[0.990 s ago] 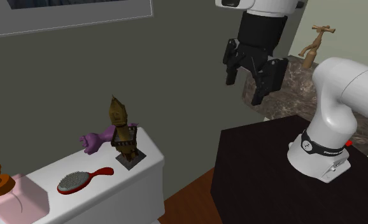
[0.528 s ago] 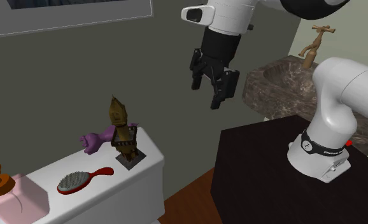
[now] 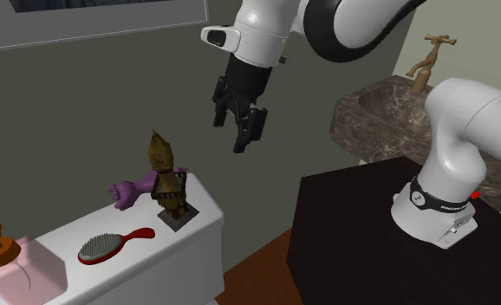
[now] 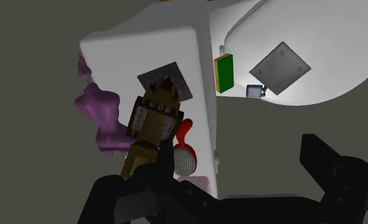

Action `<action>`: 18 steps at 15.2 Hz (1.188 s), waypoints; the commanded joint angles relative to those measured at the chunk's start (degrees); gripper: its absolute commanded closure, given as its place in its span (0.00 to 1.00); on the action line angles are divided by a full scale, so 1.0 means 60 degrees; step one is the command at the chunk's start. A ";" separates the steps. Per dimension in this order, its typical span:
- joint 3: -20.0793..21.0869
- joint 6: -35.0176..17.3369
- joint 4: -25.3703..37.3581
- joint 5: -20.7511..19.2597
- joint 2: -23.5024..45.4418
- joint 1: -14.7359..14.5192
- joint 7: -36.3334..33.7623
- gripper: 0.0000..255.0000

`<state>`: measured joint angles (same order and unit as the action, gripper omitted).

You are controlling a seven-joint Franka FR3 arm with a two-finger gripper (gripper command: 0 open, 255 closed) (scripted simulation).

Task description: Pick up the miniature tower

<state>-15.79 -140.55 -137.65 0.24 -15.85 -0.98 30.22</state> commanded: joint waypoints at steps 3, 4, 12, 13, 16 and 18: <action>-0.0563 -0.1101 0.0699 0.0919 0.1206 -0.0280 0.1362 0.00; -0.0690 -0.1318 0.0939 0.1264 0.1543 -0.0352 0.1770 0.00; -0.0792 -0.2168 0.3341 0.4634 0.4162 -0.0117 0.5272 0.00; -0.0731 -0.2265 0.3301 0.4749 0.4230 -0.0071 0.5375 0.00; -0.0598 -0.2545 0.3196 0.5131 0.4447 0.0014 0.5714 0.00; -0.0501 -0.2725 0.3140 0.5402 0.4599 0.0076 0.5954 0.00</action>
<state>-19.16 -156.20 -118.58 31.54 11.19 -0.81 64.89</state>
